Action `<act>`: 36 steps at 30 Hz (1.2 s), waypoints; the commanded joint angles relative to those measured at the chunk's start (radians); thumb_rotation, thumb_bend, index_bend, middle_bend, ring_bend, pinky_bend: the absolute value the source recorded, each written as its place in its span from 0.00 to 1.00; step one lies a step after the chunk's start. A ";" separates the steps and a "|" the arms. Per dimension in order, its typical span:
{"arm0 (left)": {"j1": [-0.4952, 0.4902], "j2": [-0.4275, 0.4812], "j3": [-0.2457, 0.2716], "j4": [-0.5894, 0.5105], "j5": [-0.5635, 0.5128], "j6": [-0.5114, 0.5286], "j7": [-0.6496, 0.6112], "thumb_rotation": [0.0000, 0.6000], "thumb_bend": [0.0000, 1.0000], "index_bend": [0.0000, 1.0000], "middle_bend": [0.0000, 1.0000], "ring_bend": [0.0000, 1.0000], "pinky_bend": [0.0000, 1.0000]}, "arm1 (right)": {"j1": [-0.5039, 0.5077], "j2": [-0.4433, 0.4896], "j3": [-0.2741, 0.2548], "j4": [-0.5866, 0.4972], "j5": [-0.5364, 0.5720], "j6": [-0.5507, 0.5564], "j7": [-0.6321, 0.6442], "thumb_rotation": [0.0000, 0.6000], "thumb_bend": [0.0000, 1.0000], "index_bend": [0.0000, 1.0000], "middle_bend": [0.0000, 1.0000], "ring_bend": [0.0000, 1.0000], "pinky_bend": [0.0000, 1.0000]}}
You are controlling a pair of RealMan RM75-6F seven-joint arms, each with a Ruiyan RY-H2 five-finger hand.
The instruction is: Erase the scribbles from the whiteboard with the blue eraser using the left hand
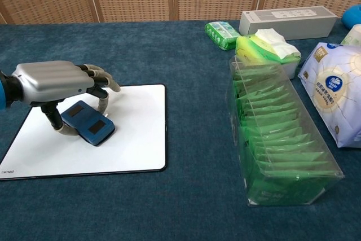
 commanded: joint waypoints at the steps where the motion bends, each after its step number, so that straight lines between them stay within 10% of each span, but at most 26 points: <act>1: 0.003 0.006 -0.007 0.010 -0.016 0.001 0.009 1.00 0.28 0.70 0.14 0.00 0.00 | 0.000 0.000 0.000 0.001 0.000 0.000 0.000 1.00 0.23 0.14 0.11 0.00 0.03; 11: 0.002 0.042 -0.076 -0.016 -0.031 0.073 -0.043 1.00 0.28 0.70 0.14 0.00 0.00 | 0.000 -0.004 0.001 0.007 0.001 -0.002 0.008 1.00 0.23 0.14 0.11 0.00 0.03; 36: 0.001 0.012 0.025 -0.058 0.017 -0.003 0.008 1.00 0.28 0.70 0.14 0.00 0.00 | -0.003 -0.006 0.001 0.017 0.006 -0.002 0.018 1.00 0.23 0.14 0.11 0.00 0.03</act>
